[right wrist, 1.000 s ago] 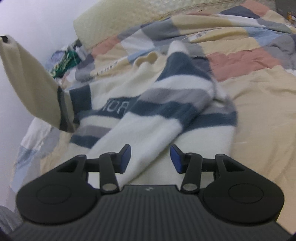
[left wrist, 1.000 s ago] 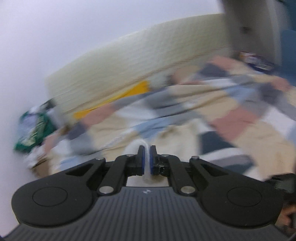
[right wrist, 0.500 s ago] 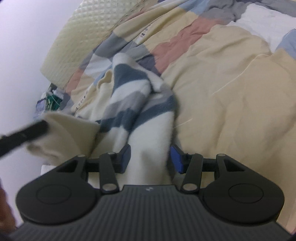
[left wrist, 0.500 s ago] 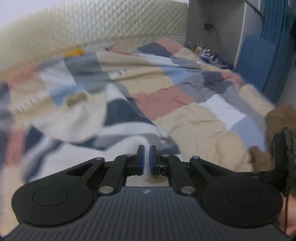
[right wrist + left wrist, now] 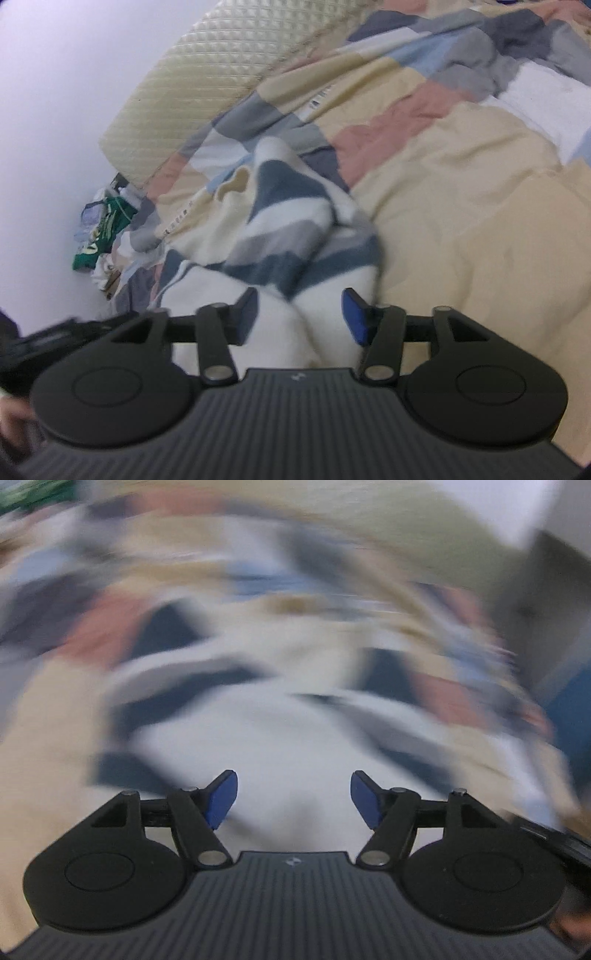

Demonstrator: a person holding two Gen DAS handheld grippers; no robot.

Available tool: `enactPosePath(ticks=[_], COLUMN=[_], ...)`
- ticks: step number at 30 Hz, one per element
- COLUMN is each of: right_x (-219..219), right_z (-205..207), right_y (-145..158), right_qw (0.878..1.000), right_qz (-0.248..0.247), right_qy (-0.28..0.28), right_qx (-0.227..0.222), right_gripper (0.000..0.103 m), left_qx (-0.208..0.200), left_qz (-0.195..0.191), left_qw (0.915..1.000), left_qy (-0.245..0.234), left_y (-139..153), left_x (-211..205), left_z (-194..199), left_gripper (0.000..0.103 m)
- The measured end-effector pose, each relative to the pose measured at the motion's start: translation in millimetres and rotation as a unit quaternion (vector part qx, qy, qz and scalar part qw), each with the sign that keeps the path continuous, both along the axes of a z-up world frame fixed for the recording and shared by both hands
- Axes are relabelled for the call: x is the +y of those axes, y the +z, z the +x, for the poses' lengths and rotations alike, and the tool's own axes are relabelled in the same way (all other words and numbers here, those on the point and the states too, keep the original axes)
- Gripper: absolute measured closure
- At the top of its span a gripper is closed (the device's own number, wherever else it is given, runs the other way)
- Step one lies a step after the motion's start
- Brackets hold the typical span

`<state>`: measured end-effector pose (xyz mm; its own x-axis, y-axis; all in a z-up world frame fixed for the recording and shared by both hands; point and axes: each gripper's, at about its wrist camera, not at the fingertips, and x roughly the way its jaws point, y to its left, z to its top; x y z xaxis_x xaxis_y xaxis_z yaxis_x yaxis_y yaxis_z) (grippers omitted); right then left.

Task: Fold large clothes
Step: 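Fold the held sleeve over the body and open the left gripper, then pinch the folded sweater with the right gripper and tuck it together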

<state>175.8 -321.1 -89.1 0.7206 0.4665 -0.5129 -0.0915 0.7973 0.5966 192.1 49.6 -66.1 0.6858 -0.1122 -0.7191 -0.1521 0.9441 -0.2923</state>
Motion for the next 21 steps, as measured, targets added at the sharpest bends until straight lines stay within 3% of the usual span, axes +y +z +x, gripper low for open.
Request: enactPosePath(ticks=[5,10,12,14,16,17,21], right_x=[13,34,40,46,55,60,71], right_z=[8,18,23,27,28,28,18], right_y=[-7,-14,-20,-24,-24,-23,-10], right_qw=[1.000,0.998,0.997,0.996,0.992,0.990,0.984], right_qz=[0.001,-0.043,-0.054,-0.068,-0.106,-0.124,-0.158], right_qy=[0.019,0.053,0.059,0.061,0.066,0.070,0.081], right_qx=[0.007,0.007,0.019,0.022,0.019,0.015,-0.021], right_gripper=[0.034,0.035,0.036,0.041,0.057,0.060,0.079], left_qx=[0.020,0.005,-0.005,-0.003,-0.003,-0.006,-0.035], left_qz=[-0.070,-0.115,-0.128,-0.129,-0.129,-0.131,-0.118], left_qw=[0.9950,0.9913,0.9899,0.9896,0.9896,0.9894,0.9905], left_qy=[0.068,0.064,0.061,0.064,0.064,0.062,0.061], left_y=[-36,-56,-61,-67,-64,-63,-48], left_x=[59,79,83,85,86,89,90], left_z=[17,34,39,43,49,49,45], left_gripper=[0.031,0.033,0.042,0.063,0.079,0.084,0.088])
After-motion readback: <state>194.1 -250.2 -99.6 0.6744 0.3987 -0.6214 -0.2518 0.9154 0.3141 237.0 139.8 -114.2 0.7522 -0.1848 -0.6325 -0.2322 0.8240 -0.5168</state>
